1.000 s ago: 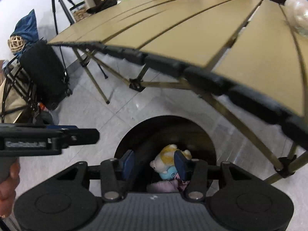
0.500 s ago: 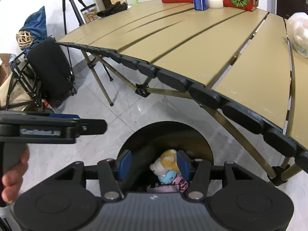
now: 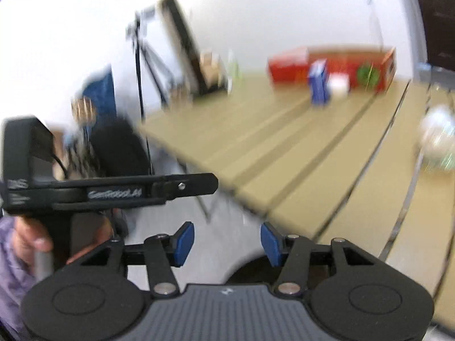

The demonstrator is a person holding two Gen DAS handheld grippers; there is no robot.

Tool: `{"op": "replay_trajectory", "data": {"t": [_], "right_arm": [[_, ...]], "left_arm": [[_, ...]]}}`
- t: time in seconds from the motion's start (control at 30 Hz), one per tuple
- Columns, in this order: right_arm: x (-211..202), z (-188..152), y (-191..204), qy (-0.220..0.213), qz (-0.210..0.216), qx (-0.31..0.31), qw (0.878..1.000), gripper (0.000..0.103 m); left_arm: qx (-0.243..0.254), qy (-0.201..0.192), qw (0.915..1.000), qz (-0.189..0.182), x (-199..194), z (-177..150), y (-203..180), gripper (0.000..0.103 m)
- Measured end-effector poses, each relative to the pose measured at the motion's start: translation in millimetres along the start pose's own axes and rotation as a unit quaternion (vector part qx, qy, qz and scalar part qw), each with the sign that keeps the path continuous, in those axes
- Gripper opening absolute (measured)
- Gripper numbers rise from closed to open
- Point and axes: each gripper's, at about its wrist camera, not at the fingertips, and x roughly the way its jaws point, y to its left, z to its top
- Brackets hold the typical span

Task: Collect trash
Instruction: 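Raise both grippers and close them on the blue milk carton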

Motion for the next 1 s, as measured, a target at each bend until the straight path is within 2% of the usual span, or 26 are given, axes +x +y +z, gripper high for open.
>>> {"op": "replay_trajectory", "data": {"t": [0.07,0.2,0.3,0.4,0.47,0.5,0.53,0.6,0.67,0.7,0.77,0.8,0.83,0.9,1.0], "right_arm": [[-13,11,-14,-0.071,-0.051,0.017,0.996,0.051],[-19,14,-38,-0.150,-0.160,0.035,0.975,0.052],[-16,13,-56,-0.152,-0.183,0.068,0.969,0.052],[-15,15,-68,-0.146,-0.178,0.089,0.969,0.052],[-15,16,-71,-0.142,-0.175,0.093,0.970,0.052],[-16,16,-74,-0.139,-0.174,0.095,0.970,0.052],[-15,15,-74,-0.136,-0.171,0.096,0.971,0.052],[-14,12,-70,-0.134,-0.168,0.095,0.972,0.052],[-7,12,-68,-0.135,-0.160,0.090,0.974,0.052],[-6,11,-66,-0.137,-0.157,0.087,0.974,0.052],[-6,8,-62,-0.134,-0.145,0.085,0.977,0.052],[-4,7,-62,-0.130,-0.136,0.092,0.978,0.052],[-1,6,-64,-0.122,-0.122,0.102,0.980,0.052],[9,4,-68,-0.100,-0.090,0.132,0.982,0.052],[25,-2,-70,-0.081,-0.073,0.165,0.980,0.052]], "left_arm": [[0.016,-0.018,0.9997,0.009,28,34,-12,0.083],[0.075,-0.070,0.9931,0.056,114,81,-45,0.083],[0.098,-0.074,0.9876,0.098,182,102,-58,0.083],[0.062,-0.064,0.9870,0.134,228,116,-51,0.081],[0.021,-0.064,0.9910,0.116,238,119,-38,0.054],[0.002,-0.056,0.9943,0.091,238,118,-31,0.025],[-0.018,-0.044,0.9962,0.072,235,117,-25,0.021],[-0.064,-0.045,0.9957,0.048,211,107,-16,0.021],[-0.130,-0.038,0.9906,-0.018,178,92,-7,0.021],[-0.177,-0.028,0.9827,-0.045,161,81,-1,0.021],[-0.275,0.012,0.9568,-0.093,133,51,10,0.021],[-0.297,0.029,0.9482,-0.108,124,36,12,0.023],[-0.300,0.039,0.9464,-0.114,116,22,13,0.038],[-0.270,0.045,0.9561,-0.106,107,6,12,0.065],[-0.229,0.036,0.9692,-0.081,94,-5,12,0.065]]}}
